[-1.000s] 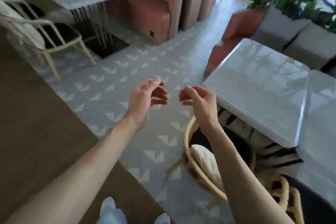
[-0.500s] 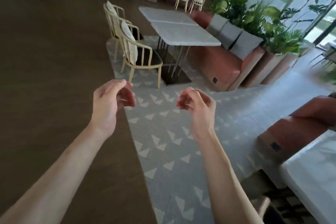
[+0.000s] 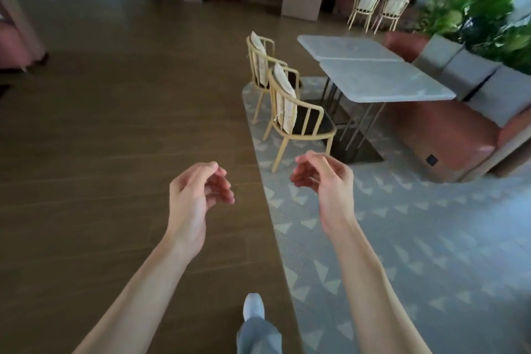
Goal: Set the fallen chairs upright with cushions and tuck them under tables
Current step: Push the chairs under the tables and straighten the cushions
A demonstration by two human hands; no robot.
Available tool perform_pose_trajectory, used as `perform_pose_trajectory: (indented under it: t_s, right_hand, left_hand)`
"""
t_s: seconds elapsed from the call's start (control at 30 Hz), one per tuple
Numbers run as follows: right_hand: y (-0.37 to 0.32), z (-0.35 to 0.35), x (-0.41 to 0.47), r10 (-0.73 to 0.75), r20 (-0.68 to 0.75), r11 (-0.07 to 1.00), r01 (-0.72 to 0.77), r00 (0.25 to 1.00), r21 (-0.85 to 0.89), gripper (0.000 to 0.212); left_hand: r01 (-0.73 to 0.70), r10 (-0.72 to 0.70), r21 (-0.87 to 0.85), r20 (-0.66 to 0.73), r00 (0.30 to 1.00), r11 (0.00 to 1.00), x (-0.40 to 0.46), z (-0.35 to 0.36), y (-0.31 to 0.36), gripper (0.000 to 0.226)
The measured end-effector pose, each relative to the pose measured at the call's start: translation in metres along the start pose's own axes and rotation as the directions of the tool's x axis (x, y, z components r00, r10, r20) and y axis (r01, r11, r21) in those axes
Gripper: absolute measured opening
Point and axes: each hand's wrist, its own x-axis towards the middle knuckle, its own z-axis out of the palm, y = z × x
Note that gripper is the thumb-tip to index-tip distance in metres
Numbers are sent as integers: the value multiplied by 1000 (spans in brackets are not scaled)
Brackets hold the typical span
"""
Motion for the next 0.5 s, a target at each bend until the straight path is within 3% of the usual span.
perform_pose_trajectory:
  t_s: [0.27,0.5]
  right_hand:
    - [28,82,200,8,32,998,-10,999,65,29]
    - [-17,193,360,-78,256,996,68,964,50,25]
  left_hand:
    - [-71,67,-33,-115,991,997,200,14,17,32]
    - [-237,233,6,-218,948,971,359,10,82,32]
